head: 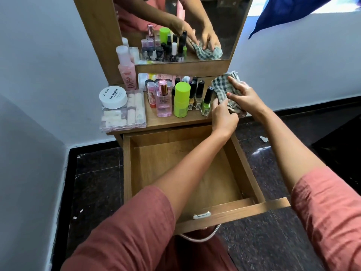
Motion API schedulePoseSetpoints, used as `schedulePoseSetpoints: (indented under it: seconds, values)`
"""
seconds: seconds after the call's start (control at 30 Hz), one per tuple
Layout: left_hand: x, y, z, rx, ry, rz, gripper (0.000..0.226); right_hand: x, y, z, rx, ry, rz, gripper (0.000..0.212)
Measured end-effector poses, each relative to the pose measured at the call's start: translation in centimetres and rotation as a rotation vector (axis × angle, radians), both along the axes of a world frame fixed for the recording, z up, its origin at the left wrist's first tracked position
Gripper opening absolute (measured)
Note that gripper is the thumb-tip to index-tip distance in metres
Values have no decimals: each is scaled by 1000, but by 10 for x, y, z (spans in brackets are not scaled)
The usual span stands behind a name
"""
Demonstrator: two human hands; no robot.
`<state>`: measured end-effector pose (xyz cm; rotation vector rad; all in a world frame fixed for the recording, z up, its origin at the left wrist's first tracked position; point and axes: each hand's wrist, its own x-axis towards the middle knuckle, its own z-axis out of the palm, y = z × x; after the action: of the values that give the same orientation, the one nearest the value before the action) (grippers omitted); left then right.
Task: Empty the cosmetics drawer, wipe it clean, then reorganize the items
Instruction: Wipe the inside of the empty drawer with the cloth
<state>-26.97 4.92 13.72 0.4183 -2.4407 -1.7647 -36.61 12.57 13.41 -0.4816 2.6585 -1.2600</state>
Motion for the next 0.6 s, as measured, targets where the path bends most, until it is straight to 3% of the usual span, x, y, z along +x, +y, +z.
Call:
schedulePoseSetpoints:
  seconds: [0.37, 0.6]
  values:
    - [-14, 5, -13, -62, -40, -30, 64, -21, -18, -16, 573, 107, -30, 45]
    - [-1, 8, -15, -140, -21, -56, 61, -6, -12, -14, 506, 134, -142, 45]
